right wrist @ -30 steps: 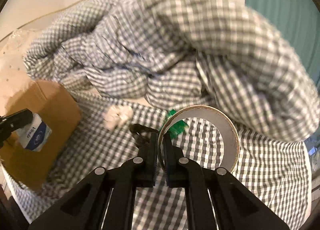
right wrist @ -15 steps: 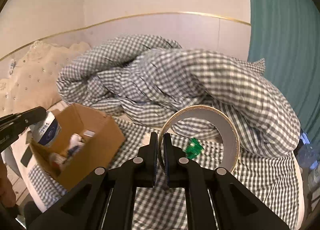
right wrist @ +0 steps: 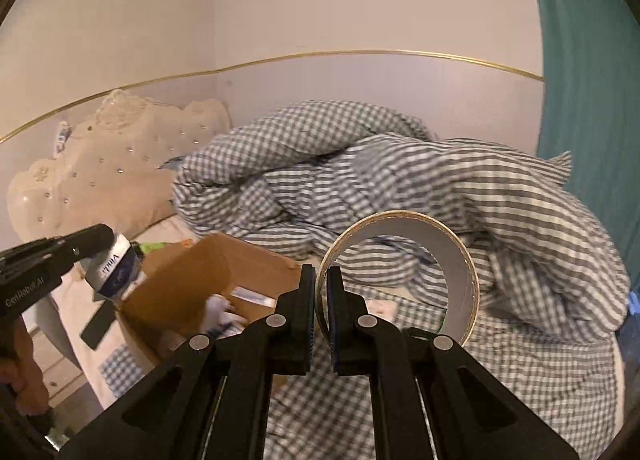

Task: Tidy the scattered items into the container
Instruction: 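Carry the tissue pack and tape roll over the box and release both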

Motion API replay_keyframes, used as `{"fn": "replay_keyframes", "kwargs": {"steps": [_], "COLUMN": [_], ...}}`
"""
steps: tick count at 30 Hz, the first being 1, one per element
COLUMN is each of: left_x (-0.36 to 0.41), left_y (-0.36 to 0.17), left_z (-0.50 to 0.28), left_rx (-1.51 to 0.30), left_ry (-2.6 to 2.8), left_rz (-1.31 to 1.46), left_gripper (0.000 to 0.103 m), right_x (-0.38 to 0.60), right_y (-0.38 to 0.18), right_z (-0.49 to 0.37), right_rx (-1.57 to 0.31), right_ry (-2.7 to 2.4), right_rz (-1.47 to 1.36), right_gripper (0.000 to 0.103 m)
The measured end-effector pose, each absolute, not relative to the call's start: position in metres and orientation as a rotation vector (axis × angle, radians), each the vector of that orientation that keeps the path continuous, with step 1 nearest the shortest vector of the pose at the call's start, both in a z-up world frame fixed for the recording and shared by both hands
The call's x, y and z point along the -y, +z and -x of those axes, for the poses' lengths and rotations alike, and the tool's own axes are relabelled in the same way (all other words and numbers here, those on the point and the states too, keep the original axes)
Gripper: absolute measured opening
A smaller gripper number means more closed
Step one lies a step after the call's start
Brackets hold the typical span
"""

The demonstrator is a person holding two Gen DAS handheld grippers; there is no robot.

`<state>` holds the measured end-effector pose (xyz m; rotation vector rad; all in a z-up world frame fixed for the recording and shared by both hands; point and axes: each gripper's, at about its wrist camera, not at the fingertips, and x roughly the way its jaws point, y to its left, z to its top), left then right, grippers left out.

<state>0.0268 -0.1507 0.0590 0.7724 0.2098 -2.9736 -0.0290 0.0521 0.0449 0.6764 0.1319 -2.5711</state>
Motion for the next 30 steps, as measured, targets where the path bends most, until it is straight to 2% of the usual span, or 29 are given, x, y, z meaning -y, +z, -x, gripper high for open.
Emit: {"fn": "replay_keyframes", "kwargs": {"steps": [9, 23, 25, 26, 27, 29, 30], "left_x": [0.199, 0.256, 0.259, 0.26, 0.26, 0.26, 0.26], "left_y": [0.05, 0.024, 0.021, 0.019, 0.018, 0.014, 0.013], "left_z": [-0.03, -0.026, -0.024, -0.022, -0.021, -0.018, -0.017], "left_rx": [-0.243, -0.27, -0.274, -0.279, -0.28, -0.285, -0.286], "left_ry": [-2.908, -2.811, -2.808, -2.807, -2.808, -2.811, -2.813], "left_rz": [-0.764, -0.8, -0.807, -0.812, -0.815, -0.823, -0.826], "left_gripper": [0.0, 0.0, 0.0, 0.0, 0.0, 0.0, 0.0], "right_x": [0.023, 0.117, 0.119, 0.119, 0.118, 0.112, 0.109], "right_y": [0.028, -0.033, -0.036, -0.036, -0.038, -0.037, -0.035], "right_z": [0.04, 0.065, 0.069, 0.07, 0.072, 0.073, 0.072], "right_rx": [-0.194, -0.295, -0.313, -0.317, -0.309, -0.283, -0.283], "right_ry": [-2.45, -2.31, -2.334, -2.342, -2.347, -2.369, -2.392], "right_rz": [-0.699, -0.808, -0.811, -0.818, -0.827, -0.807, -0.79], "right_gripper": [0.005, 0.006, 0.014, 0.035, 0.062, 0.081, 0.081]}}
